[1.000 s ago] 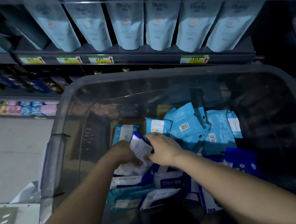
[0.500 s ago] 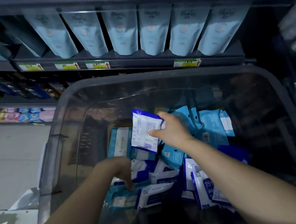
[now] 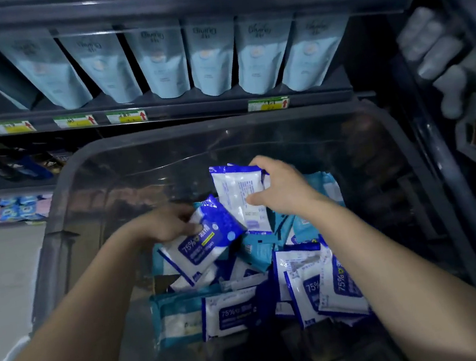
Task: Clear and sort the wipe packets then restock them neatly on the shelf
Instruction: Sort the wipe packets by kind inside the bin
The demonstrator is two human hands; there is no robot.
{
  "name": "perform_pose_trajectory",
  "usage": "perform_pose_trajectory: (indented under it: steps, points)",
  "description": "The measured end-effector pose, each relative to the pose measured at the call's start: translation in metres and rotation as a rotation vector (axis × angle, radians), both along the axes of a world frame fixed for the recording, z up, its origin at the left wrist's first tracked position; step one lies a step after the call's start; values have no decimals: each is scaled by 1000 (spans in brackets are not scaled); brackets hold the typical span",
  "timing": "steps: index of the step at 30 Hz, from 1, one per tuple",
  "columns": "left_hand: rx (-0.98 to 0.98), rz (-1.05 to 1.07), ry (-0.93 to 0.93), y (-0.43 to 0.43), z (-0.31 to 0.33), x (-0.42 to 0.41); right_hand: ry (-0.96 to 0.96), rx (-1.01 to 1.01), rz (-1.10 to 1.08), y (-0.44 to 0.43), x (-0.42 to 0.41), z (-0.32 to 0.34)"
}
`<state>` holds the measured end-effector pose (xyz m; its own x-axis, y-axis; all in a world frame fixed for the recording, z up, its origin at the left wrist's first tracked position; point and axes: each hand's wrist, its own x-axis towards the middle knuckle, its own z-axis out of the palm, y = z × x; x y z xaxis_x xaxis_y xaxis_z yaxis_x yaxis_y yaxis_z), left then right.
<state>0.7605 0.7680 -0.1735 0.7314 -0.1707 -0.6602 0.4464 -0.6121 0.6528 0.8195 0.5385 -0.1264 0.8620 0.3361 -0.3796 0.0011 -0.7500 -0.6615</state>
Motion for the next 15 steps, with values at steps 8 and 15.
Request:
perform_pose_trajectory:
  steps: [8,15]
  points:
    - [-480,268,143,-61,11,14,-12,-49,-47,-52,22,55]
    - [-426,3,286,-125,8,3,336,-460,240,-101,8,67]
